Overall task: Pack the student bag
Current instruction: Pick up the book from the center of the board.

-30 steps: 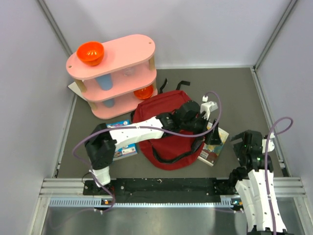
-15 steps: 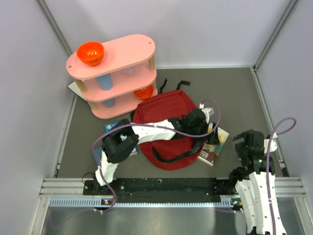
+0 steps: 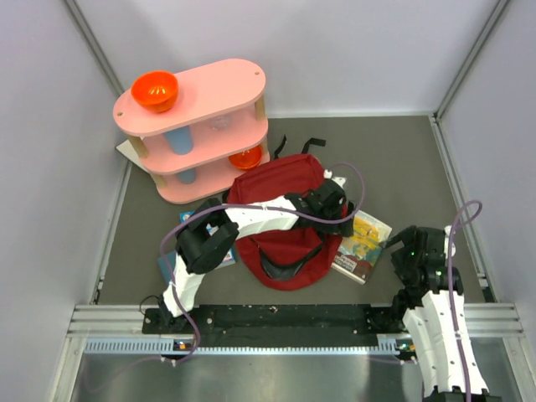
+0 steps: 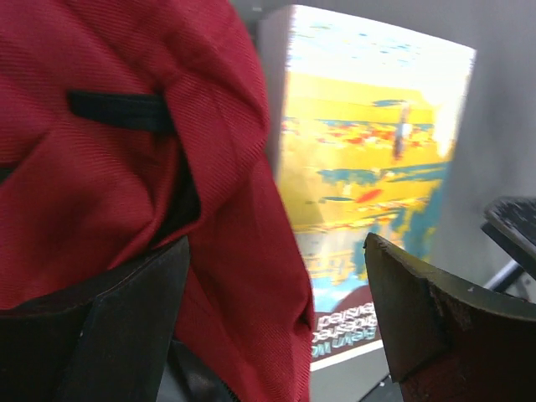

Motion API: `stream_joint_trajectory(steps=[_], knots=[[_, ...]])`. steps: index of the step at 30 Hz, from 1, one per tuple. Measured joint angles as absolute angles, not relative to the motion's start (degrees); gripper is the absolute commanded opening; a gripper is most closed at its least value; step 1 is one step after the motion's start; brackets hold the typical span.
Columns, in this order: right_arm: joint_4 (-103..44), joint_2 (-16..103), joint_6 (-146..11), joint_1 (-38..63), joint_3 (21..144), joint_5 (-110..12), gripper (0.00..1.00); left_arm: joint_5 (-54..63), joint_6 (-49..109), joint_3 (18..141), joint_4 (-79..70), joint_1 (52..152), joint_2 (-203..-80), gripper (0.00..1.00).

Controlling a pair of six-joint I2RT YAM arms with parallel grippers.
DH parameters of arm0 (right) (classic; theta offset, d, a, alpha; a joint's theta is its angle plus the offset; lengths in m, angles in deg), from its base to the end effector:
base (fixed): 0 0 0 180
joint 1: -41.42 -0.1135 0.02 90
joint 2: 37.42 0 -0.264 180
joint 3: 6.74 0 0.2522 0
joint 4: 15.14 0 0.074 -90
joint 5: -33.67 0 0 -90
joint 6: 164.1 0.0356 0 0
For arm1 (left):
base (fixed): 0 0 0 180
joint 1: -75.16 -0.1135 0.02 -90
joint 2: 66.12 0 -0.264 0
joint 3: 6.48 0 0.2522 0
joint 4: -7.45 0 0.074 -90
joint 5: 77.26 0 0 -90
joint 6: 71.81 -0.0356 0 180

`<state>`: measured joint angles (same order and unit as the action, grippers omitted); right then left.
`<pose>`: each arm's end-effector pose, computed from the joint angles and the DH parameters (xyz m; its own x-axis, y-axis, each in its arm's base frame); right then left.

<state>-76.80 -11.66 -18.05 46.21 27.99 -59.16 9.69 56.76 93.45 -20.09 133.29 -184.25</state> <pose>0.0973 -0.0099 0.1804 -0.3487 0.8606 -0.3711 0.7207 0.4994 0.4809 0.2415 -0.3921 0.1891 -0.8366 0.1665 -0.5219 0.4426 0.7668 -0.4649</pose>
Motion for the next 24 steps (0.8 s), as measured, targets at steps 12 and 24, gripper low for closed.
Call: stream_joint_trajectory(steps=[12,24], knots=[[-69.09,-7.88,-19.64,46.21,26.11,-52.67,0.97,14.26,53.88,91.15,-24.37,131.82,-182.74,0.88],[-66.90,-5.37,-20.71,46.21,26.07,-53.44,0.98,3.74,49.07,91.31,-20.61,130.36,-175.11,0.93]])
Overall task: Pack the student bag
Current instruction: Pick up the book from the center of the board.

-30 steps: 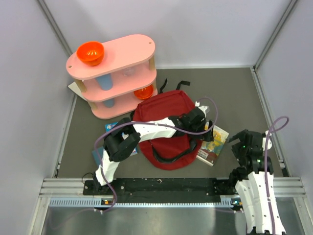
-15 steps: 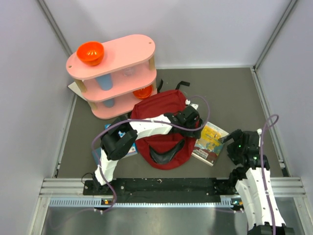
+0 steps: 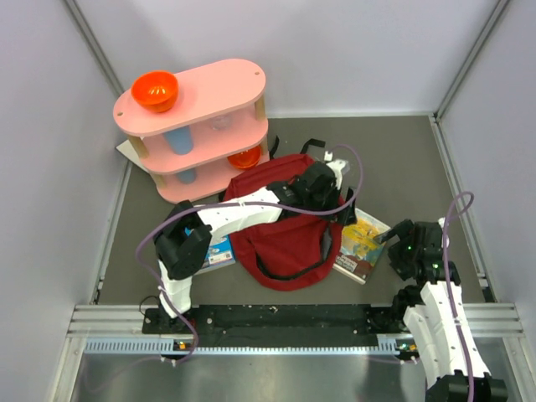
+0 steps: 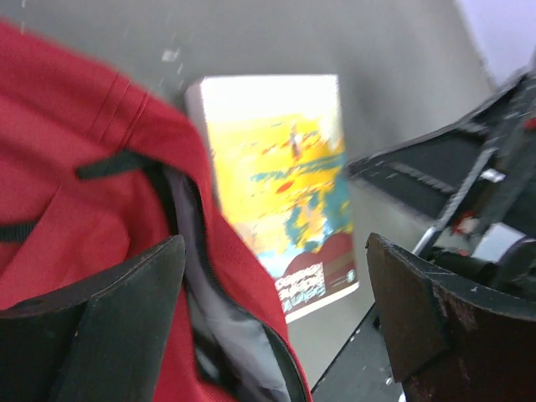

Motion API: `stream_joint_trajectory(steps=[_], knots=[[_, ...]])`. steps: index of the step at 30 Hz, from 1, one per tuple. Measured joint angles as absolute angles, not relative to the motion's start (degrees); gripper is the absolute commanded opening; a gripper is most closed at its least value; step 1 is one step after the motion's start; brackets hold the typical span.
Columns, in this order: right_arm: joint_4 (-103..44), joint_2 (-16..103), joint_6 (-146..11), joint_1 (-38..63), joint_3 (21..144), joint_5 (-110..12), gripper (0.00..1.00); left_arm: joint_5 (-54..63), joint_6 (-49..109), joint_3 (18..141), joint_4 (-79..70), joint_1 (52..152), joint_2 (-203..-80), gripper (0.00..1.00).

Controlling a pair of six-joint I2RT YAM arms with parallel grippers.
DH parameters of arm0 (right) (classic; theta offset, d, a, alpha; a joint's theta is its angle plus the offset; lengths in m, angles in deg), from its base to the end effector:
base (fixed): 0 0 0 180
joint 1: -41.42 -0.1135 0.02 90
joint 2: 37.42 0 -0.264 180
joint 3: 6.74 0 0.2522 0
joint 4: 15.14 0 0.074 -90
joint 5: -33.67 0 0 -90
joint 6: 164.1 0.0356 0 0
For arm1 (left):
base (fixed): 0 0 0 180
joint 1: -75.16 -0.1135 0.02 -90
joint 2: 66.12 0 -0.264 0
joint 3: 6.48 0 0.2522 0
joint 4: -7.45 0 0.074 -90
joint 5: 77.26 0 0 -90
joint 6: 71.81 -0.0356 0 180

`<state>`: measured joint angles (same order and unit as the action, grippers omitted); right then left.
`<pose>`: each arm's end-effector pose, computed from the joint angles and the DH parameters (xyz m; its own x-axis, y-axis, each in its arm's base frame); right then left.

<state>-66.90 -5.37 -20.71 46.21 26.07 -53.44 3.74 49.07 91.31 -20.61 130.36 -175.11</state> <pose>0.1171 -0.0080 0.1718 -0.4203 0.8397 -0.3439 0.6525 0.5430 0.5285 0.2453 -0.3627 0.2451 -0.7617 0.2077 -0.6137 0.5700 0.6651 -0.4824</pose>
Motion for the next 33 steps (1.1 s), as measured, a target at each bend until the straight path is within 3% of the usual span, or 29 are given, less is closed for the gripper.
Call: stream_joint_trajectory(steps=[16,28,33], knots=[[-66.55,-6.64,-18.79,46.21,26.09,-55.19,0.98,-10.03,54.20,101.10,-12.09,127.62,-188.66,0.91],[-66.48,-9.35,-17.50,46.21,25.87,-55.19,0.98,-14.35,56.04,102.15,-7.96,127.76,-189.39,0.92],[-67.12,-12.19,-16.61,46.21,25.37,-55.93,0.98,-14.27,56.74,109.01,-11.89,127.80,-190.78,0.88]])
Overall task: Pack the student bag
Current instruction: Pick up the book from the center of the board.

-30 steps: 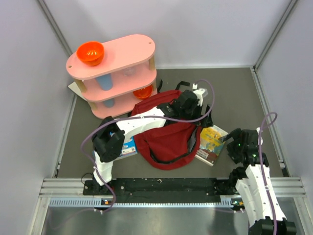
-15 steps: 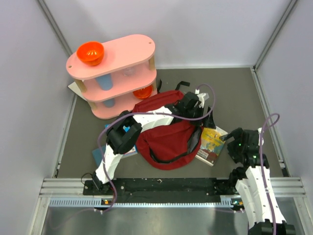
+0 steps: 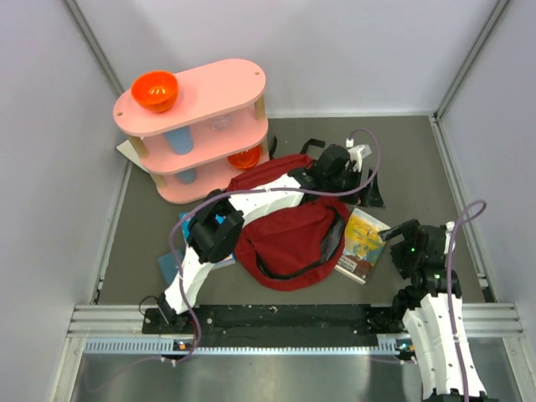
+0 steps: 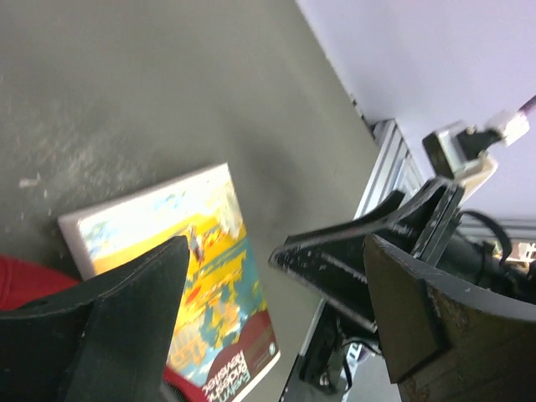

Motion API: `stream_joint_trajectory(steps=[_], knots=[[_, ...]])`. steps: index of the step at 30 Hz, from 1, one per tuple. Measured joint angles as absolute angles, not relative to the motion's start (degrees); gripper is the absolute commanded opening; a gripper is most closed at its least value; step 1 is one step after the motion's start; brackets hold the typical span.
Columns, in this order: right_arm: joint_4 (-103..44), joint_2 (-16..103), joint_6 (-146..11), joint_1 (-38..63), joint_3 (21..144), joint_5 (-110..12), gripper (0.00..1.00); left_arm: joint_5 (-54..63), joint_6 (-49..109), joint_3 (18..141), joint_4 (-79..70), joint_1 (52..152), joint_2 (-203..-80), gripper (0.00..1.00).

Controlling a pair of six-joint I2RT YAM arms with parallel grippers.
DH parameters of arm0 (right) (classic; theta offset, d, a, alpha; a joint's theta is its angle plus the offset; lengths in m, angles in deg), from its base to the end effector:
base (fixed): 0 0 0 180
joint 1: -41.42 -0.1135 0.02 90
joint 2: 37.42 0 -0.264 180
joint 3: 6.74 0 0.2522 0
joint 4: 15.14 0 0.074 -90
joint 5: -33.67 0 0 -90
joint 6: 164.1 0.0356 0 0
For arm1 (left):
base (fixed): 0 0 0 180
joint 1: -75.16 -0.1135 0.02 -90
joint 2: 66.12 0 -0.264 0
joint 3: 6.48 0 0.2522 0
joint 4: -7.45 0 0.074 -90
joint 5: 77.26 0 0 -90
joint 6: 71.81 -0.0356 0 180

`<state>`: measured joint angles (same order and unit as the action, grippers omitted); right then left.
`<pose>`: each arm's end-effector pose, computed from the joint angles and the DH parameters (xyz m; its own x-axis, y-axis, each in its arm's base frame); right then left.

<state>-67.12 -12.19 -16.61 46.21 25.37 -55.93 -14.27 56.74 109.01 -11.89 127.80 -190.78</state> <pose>0.1086 -0.0088 0.1786 -0.3131 0.8725 -0.3752 0.6375 0.4859 0.5979 0.2978 -0.4168 0.2400 -0.8187 0.1575 -0.5521 0.5627 0.4112 -0.7172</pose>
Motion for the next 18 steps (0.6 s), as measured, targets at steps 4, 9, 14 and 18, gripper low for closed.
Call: stream_joint_trajectory(steps=[4,9,14,18], knots=[[-67.95,-14.61,-16.15,46.21,25.37,-57.11,0.97,-14.11,58.77,114.87,-12.37,127.80,-194.46,0.88],[-68.39,-15.38,-15.99,46.21,25.33,-57.13,0.96,-11.75,59.67,114.85,-15.80,127.73,-198.37,0.88],[-68.76,-15.57,-16.06,46.21,25.22,-56.91,0.96,-9.13,59.32,114.87,-18.80,127.73,-200.12,0.87],[-68.67,-15.57,-16.45,46.21,24.84,-56.19,0.96,-5.57,57.64,115.15,-21.05,127.78,-200.12,0.87]])
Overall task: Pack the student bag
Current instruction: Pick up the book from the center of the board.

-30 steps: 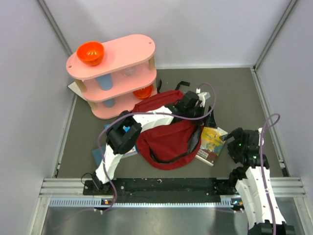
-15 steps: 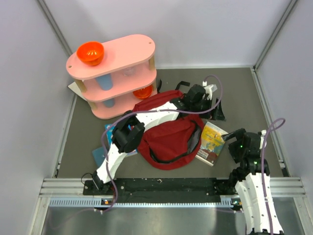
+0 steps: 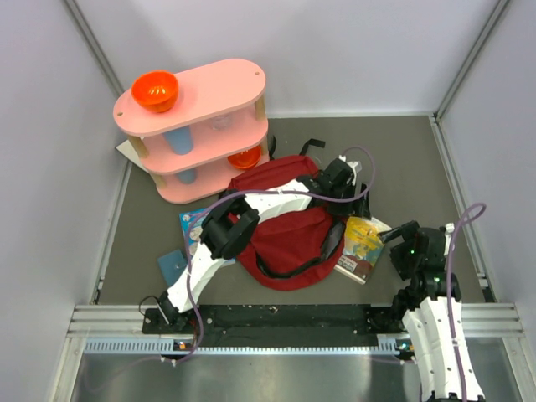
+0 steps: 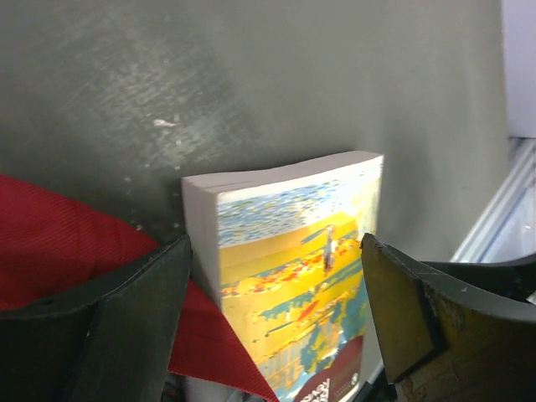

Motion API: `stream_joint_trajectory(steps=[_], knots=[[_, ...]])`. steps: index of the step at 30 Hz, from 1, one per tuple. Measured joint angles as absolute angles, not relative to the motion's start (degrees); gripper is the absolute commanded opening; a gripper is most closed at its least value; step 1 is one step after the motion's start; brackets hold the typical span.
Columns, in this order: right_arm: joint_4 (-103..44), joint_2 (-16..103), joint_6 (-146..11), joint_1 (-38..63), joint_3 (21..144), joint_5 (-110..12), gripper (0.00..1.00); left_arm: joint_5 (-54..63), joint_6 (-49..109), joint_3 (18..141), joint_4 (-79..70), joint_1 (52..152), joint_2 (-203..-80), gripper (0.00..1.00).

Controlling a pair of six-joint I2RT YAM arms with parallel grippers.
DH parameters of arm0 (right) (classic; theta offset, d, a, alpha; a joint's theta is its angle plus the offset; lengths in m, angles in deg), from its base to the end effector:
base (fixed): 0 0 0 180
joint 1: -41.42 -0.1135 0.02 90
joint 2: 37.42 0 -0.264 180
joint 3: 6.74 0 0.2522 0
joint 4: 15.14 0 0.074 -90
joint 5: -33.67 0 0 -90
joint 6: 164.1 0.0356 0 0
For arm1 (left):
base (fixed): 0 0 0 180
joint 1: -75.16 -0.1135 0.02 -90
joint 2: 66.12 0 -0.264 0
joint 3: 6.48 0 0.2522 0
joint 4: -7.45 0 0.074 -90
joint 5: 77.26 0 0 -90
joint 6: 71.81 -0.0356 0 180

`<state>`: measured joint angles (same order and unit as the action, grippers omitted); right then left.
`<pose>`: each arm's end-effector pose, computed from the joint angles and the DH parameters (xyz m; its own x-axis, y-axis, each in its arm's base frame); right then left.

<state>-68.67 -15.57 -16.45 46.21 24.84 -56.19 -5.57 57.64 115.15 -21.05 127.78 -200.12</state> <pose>0.1023 -0.0085 0.1785 -0.3000 0.8729 -0.3848 0.6264 0.4845 0.6106 0.3136 -0.4289 0.1788 -0.8777 0.1552 -0.4533 0.4415 0.6297 -0.6392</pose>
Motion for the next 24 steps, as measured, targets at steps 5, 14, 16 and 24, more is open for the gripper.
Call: stream_joint_trajectory(steps=[5,14,16,24], knots=[[-66.18,-15.44,-16.71,46.21,23.01,-53.22,0.92,-1.20,55.89,112.44,-21.90,128.24,-199.61,0.87],[-59.93,-10.00,-17.13,46.21,19.93,-47.69,0.90,-2.90,54.44,111.17,-20.81,128.46,-198.81,0.81],[-58.53,-8.80,-17.33,46.21,19.75,-47.23,0.90,-4.08,54.53,110.98,-20.46,128.39,-198.81,0.79],[-52.04,-4.91,-17.50,46.21,18.55,-45.11,0.76,-9.46,55.84,109.86,-18.67,127.97,-198.81,0.73]])
